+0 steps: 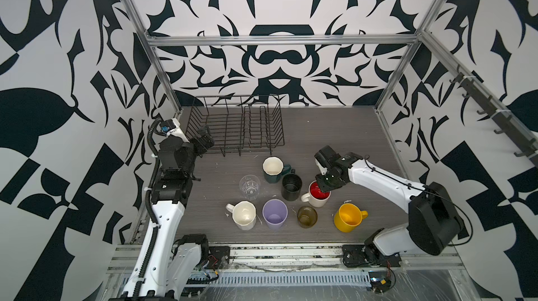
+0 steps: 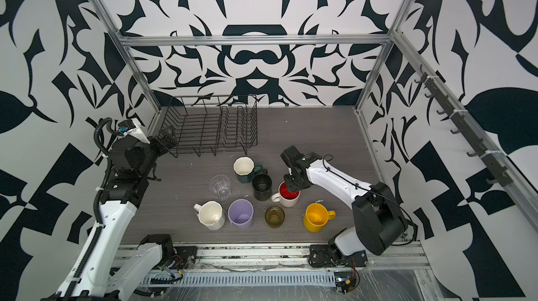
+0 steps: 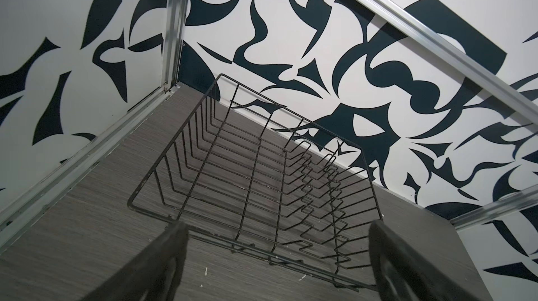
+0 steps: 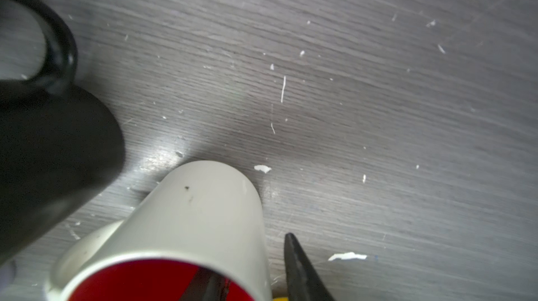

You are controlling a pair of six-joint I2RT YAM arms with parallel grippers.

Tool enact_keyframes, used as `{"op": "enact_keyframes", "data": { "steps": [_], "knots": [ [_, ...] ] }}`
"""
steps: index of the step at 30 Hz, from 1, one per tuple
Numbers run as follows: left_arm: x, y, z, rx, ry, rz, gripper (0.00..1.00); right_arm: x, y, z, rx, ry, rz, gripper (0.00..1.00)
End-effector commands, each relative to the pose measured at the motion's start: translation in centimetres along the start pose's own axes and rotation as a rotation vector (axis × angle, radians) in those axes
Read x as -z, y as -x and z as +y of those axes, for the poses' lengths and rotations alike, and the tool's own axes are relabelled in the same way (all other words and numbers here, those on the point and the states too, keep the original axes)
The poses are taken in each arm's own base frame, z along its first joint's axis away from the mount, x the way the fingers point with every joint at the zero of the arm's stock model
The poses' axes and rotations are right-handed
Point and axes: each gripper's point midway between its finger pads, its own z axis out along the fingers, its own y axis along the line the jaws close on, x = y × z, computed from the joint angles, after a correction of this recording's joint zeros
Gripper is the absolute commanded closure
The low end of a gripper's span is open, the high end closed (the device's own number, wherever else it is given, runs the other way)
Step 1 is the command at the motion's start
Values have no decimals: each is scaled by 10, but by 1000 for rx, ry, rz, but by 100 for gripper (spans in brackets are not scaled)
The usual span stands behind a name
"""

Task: Load cups into a dish rack
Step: Pick up the cup from the center of the table.

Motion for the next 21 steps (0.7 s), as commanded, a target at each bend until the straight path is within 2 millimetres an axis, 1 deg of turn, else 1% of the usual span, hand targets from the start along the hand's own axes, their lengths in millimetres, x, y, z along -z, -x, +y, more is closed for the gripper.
{"op": "enact_keyframes", "data": {
  "steps": [1,3,5,6,7,9,13,18,21],
  "knots": [
    [5,8,-5,16,-24,-34,1,0,2,-7,-12,-48,-18,73],
    [7,8,-4,16,-19,-36,1,2,2,-11,-9,-75,-20,76],
    [9,9,-3,13,-11,-42,1,4,3,-17,-9,-109,-25,84],
    [10,9,-2,13,-7,-44,1,6,4,-17,-8,-109,-28,87],
    [10,9,-1,12,-5,-46,1,8,6,-23,-9,-142,-40,92],
    [12,10,1,12,8,-49,1,10,8,-24,-11,-151,-45,100],
    [12,14,6,23,55,-34,1,13,8,-26,-15,-160,-39,100],
    [7,11,14,44,159,85,1,22,8,-30,-17,-172,-48,100],
    [-3,3,7,44,151,187,1,29,7,-34,-8,-193,-53,100]
  ]
}}
